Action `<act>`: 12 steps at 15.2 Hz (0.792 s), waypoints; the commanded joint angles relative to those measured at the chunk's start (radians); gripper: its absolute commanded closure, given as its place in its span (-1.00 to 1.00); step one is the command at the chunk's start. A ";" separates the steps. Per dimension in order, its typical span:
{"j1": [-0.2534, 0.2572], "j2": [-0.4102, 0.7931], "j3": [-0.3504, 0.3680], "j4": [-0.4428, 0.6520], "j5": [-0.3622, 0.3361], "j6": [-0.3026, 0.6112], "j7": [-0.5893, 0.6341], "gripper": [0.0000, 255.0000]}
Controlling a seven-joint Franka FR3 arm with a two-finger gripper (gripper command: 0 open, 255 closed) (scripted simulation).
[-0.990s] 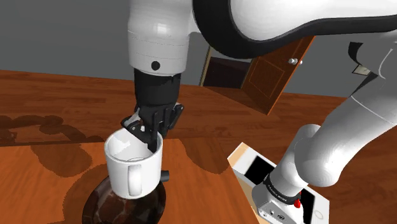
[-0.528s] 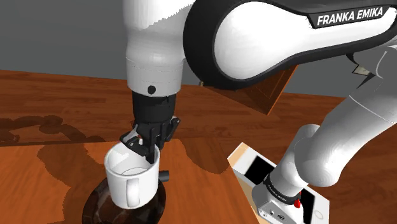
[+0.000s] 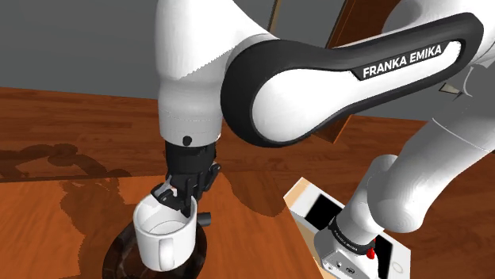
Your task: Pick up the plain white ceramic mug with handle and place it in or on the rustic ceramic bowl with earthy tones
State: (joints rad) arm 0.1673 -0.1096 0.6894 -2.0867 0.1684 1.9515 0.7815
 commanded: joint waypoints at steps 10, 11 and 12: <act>0.001 0.008 0.003 -0.016 -0.004 0.024 0.002 -1.00; 0.001 0.008 0.003 -0.017 -0.003 0.024 0.002 -1.00; 0.001 0.008 0.003 -0.017 -0.003 0.024 0.002 -1.00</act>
State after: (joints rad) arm 0.1679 -0.1016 0.6921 -2.1032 0.1649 1.9757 0.7832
